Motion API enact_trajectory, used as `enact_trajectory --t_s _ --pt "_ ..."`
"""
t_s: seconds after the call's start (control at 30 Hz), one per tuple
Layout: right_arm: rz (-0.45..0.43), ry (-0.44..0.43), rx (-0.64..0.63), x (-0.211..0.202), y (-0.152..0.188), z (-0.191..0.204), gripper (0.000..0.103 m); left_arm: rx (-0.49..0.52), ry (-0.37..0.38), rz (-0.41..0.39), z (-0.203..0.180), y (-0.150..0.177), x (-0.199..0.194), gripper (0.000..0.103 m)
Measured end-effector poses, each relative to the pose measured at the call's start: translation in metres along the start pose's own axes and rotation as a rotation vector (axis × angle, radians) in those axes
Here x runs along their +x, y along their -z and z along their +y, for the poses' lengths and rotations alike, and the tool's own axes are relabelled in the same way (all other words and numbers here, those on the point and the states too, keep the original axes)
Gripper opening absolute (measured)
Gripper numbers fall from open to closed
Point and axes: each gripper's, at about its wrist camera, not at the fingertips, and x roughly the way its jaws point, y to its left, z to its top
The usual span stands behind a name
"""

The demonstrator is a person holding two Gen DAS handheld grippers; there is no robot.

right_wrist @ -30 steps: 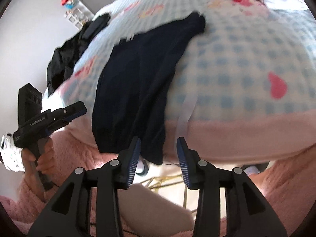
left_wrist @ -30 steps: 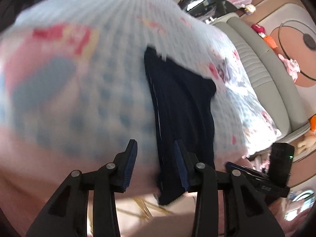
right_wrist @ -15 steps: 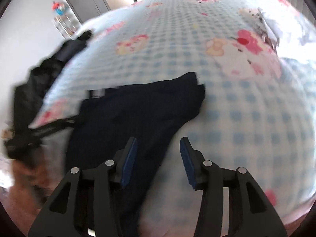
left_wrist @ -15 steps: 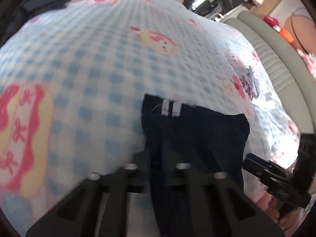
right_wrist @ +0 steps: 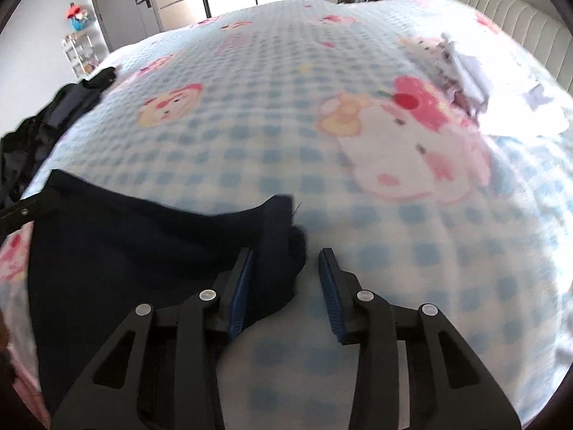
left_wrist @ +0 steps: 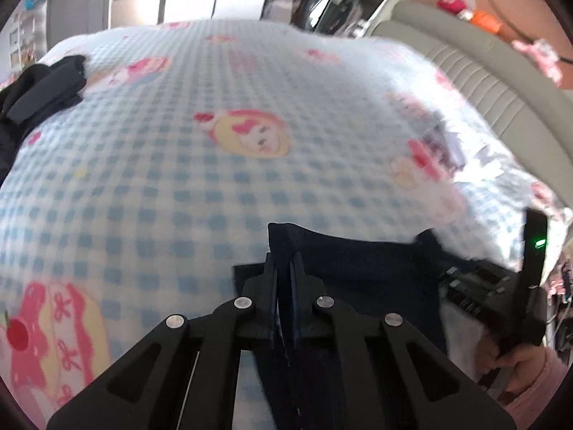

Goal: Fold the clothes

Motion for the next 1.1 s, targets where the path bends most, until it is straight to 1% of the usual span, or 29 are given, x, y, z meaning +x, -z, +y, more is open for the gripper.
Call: enact_trajectory --t_s 0.07,0.1,0.13,0.2,0.27,0.3,0.33,0.37,0.4,0.43,0.5,0.53,0.6,0.63,0.7,0.77,0.83,0.9,0.97,1.03,1.1 --pt "-0.002 0.0 0.022 0.0 -0.002 -0.006 0.037 -0.021 -0.018 0.107 0.008 0.007 0.023 0.011" --pt "-0.003 -0.017 0.037 -0.002 -0.003 -0.008 0.037 -0.032 -0.027 0.162 0.013 0.011 0.035 0.011" --pt "-0.005 -0.035 0.052 -0.004 -0.004 -0.01 0.037 -0.044 -0.02 0.171 0.016 0.015 0.037 0.011" --pt "-0.009 -0.068 0.08 -0.009 -0.007 -0.015 0.039 -0.148 -0.038 0.068 0.025 0.022 0.014 0.014" --pt "-0.064 -0.056 0.085 -0.023 -0.008 -0.016 0.039 -0.256 -0.057 -0.039 0.035 0.029 -0.011 0.021" --pt "-0.102 -0.024 0.083 -0.031 -0.007 -0.017 0.039 -0.394 0.011 -0.138 0.045 0.042 -0.033 0.024" --pt "-0.143 0.019 0.076 -0.04 -0.003 -0.018 0.039 -0.466 0.105 -0.189 0.05 0.055 -0.046 0.035" --pt "-0.141 0.017 0.077 -0.044 0.001 -0.02 0.039 -0.468 0.127 -0.182 0.046 0.066 -0.053 0.038" --pt "-0.135 0.008 0.079 -0.048 0.006 -0.022 0.039 -0.466 0.144 -0.172 0.042 0.077 -0.06 0.038" --pt "-0.101 -0.056 0.089 -0.05 0.014 -0.022 0.039 -0.428 0.132 -0.136 0.034 0.087 -0.062 0.038" --pt "-0.034 -0.181 0.108 -0.055 0.03 -0.022 0.039 -0.362 0.143 -0.044 0.022 0.101 -0.057 0.038" --pt "-0.018 -0.206 0.098 -0.055 0.034 -0.018 0.039 -0.347 0.147 -0.014 0.017 0.107 -0.055 0.038" --pt "0.011 -0.245 0.052 -0.062 0.048 0.0 0.039 -0.311 0.111 -0.015 0.006 0.11 -0.059 0.038" --pt "0.011 -0.239 0.048 -0.063 0.051 0.003 0.039 -0.293 0.091 -0.016 0.0 0.112 -0.061 0.038" --pt "0.011 -0.228 0.04 -0.065 0.057 0.009 0.039 -0.199 -0.025 0.027 -0.009 0.11 -0.059 0.038" --pt "0.011 -0.217 0.032 -0.067 0.062 0.015 0.041 -0.185 -0.093 0.097 -0.002 0.112 -0.053 0.039" --pt "0.011 -0.206 0.024 -0.068 0.068 0.02 0.041 -0.273 -0.094 0.102 0.013 0.117 -0.055 0.04" --pt "0.01 -0.195 0.016 -0.07 0.073 0.026 0.041 -0.322 -0.107 0.062 0.019 0.121 -0.067 0.04" --pt "0.01 -0.184 0.007 -0.072 0.079 0.032 0.041 -0.322 -0.088 0.009 0.015 0.125 -0.077 0.039" --pt "0.011 -0.174 -0.002 -0.073 0.084 0.037 0.042 -0.288 -0.01 -0.023 0.005 0.127 -0.082 0.039" --pt "0.026 -0.18 -0.037 -0.073 0.088 0.042 0.044 -0.265 -0.026 -0.006 0.0 0.13 -0.08 0.039"
